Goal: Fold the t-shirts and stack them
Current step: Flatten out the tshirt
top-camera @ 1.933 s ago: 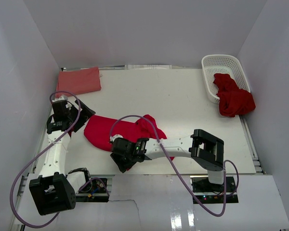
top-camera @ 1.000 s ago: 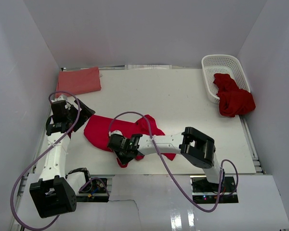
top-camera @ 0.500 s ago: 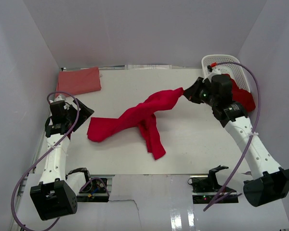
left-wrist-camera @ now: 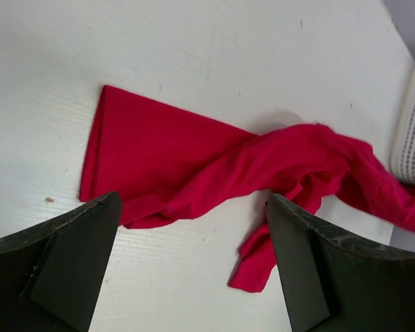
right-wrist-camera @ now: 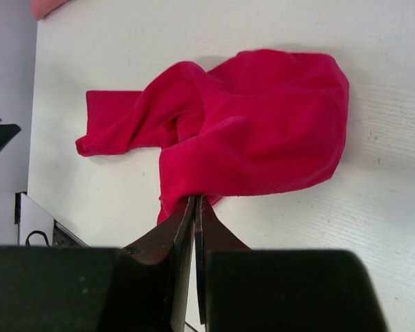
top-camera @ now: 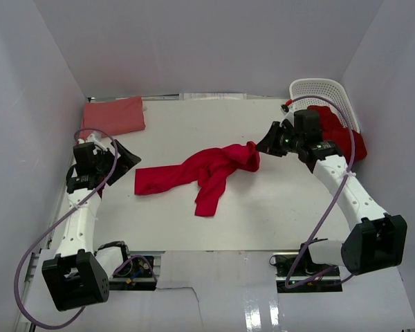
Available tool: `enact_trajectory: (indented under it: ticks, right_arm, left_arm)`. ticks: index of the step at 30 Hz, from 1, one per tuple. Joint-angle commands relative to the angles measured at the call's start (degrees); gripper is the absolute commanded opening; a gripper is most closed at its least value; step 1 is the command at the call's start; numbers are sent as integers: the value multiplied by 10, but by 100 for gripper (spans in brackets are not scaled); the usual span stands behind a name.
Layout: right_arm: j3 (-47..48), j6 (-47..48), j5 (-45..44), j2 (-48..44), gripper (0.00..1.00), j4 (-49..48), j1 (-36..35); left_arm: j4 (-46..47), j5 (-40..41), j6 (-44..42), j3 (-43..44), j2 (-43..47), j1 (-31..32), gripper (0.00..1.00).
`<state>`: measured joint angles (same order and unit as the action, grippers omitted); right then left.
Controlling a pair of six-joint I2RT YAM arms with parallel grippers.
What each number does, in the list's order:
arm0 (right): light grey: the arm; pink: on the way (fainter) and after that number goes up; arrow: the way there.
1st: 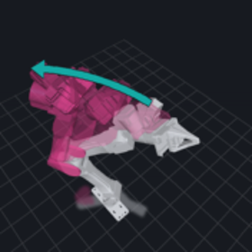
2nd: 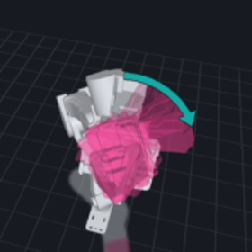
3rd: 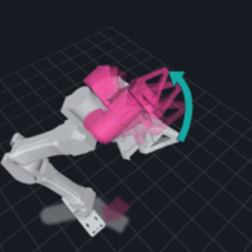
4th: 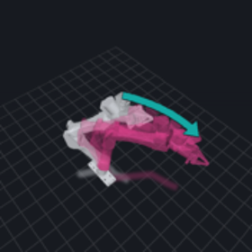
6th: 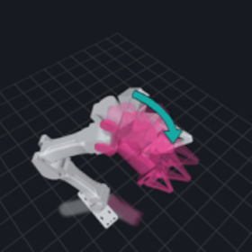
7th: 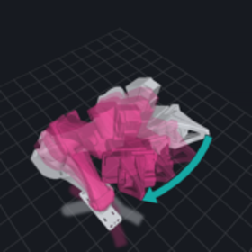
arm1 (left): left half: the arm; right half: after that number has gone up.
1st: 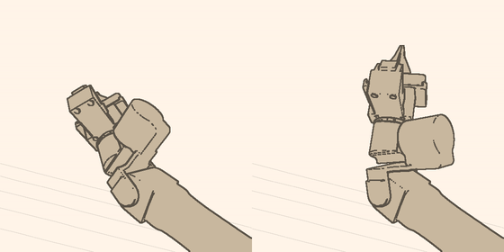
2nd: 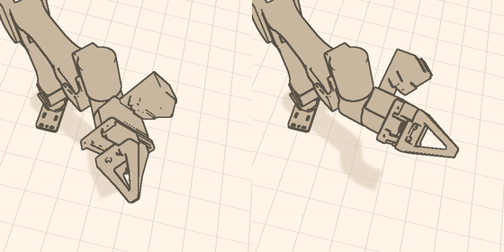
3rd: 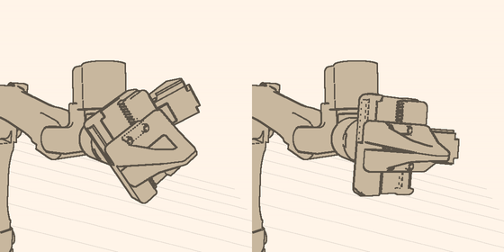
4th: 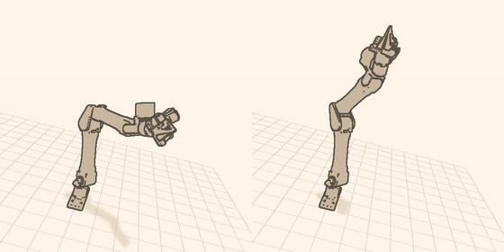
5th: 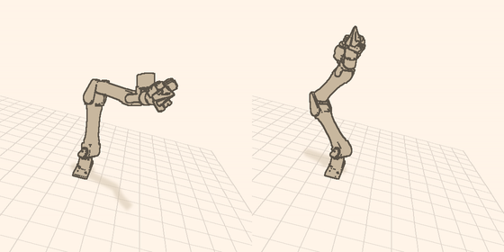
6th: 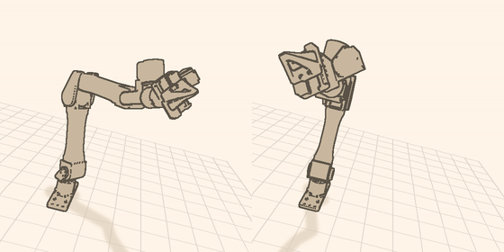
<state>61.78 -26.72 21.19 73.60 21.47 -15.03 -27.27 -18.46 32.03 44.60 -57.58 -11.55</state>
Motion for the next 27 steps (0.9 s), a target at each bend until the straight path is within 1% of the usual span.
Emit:
enact_trajectory:
  ticks: [1,3,5,6,7,9,10,11,14,16,17,21,23,24,26,27]
  right_arm:
    - [52,28,4,-5,8,4,1]
    - [76,28,4,11,8,5,3]
    - [142,26,22,29,8,10,5]
    - [171,24,38,49,8,22,5]
    - [240,23,46,59,8,30,5]
    - [303,25,77,74,8,35,5]
    - [351,28,82,74,8,34,6]
    - [371,32,83,73,8,32,6]
    - [415,42,70,57,8,34,14]
    - [425,44,66,56,8,38,19]
    - [433,45,67,57,8,44,24]
    - [434,47,71,64,8,54,29]
    - [433,44,70,68,8,55,31]
    - [433,43,69,69,8,55,32]
    - [436,41,70,74,8,57,31]
    - [446,42,71,85,8,68,32]
  left_arm:
    - [24,-73,-45,1,-35,30,96]
    - [21,-77,-58,17,-69,49,93]
    - [5,-59,-72,31,-92,82,93]
    - [-1,-31,-79,49,-97,94,93]
    - [-18,-14,-84,59,-103,124,93]
    - [-33,11,-100,80,-115,146,93]
    - [-43,31,-103,94,-118,165,93]
    - [-45,37,-106,98,-122,174,93]
    - [-46,44,-122,101,-133,201,92]
    - [-52,54,-132,102,-151,222,89]
    - [-57,78,-135,107,-160,231,89]
    - [-78,132,-150,124,-197,281,86]
    - [-83,162,-152,135,-215,308,83]
    - [-91,174,-154,141,-221,332,82]
    - [-97,201,-160,156,-236,360,82]
    - [-97,202,-164,172,-239,374,82]
